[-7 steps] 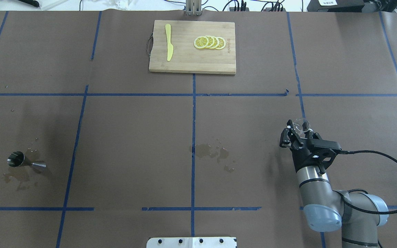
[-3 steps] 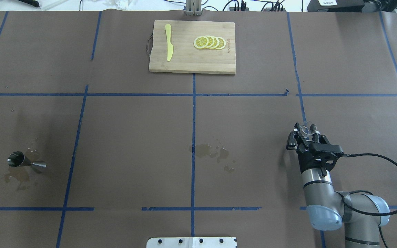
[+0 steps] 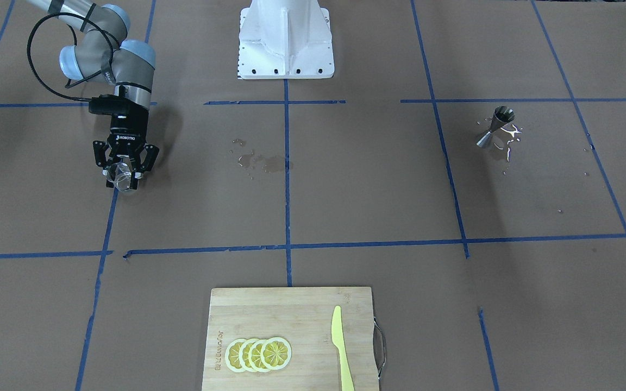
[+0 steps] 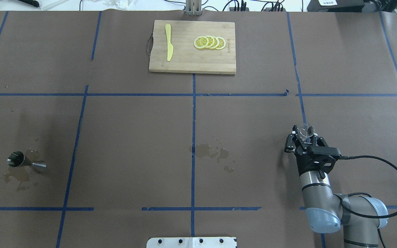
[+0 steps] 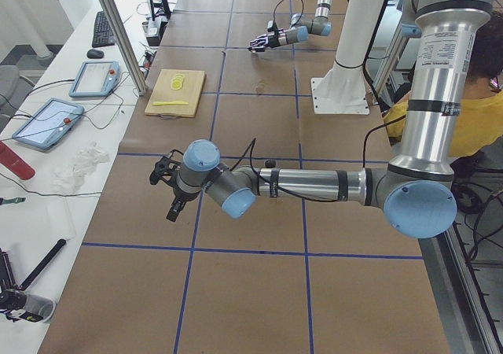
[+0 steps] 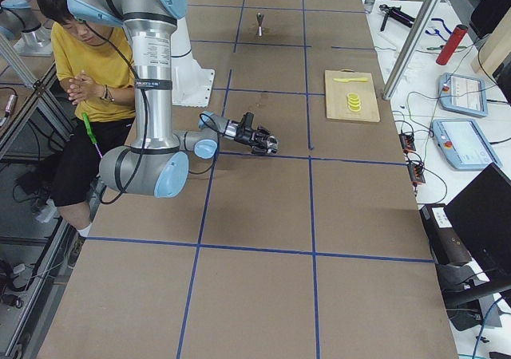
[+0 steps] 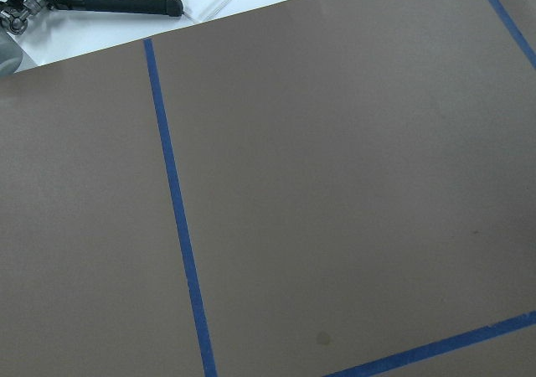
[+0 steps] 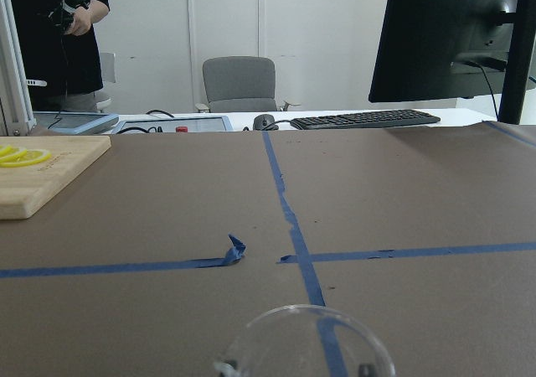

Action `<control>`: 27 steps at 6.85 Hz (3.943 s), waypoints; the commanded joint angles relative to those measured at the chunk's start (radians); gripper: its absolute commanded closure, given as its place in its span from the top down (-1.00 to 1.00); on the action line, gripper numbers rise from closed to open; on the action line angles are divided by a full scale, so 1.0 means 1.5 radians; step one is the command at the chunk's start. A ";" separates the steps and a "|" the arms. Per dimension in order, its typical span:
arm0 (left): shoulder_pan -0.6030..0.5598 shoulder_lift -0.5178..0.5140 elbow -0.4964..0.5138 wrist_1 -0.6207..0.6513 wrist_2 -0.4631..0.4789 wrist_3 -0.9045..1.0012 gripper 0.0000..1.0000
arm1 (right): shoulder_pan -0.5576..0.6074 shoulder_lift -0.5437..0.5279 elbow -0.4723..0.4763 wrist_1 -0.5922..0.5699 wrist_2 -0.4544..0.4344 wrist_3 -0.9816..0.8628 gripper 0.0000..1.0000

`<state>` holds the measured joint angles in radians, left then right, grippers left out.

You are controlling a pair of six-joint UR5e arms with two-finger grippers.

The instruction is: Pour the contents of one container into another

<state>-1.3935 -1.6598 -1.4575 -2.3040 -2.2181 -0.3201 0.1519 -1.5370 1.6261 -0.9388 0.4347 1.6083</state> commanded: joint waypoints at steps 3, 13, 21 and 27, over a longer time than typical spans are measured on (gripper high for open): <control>0.001 -0.001 0.000 0.000 0.001 0.000 1.00 | -0.002 0.002 0.001 0.000 0.001 0.000 -1.00; 0.001 -0.001 -0.001 -0.001 0.000 -0.001 1.00 | -0.013 0.009 0.006 0.003 -0.002 -0.002 1.00; 0.000 -0.001 -0.009 -0.001 -0.014 -0.028 1.00 | -0.129 -0.080 0.097 0.003 -0.056 -0.003 1.00; 0.000 0.000 -0.014 -0.001 -0.024 -0.029 1.00 | -0.151 -0.308 0.131 0.244 -0.023 -0.089 1.00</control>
<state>-1.3928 -1.6602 -1.4797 -2.3056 -2.2538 -0.3640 -0.0767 -1.9625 1.8360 -0.6892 0.3813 1.5568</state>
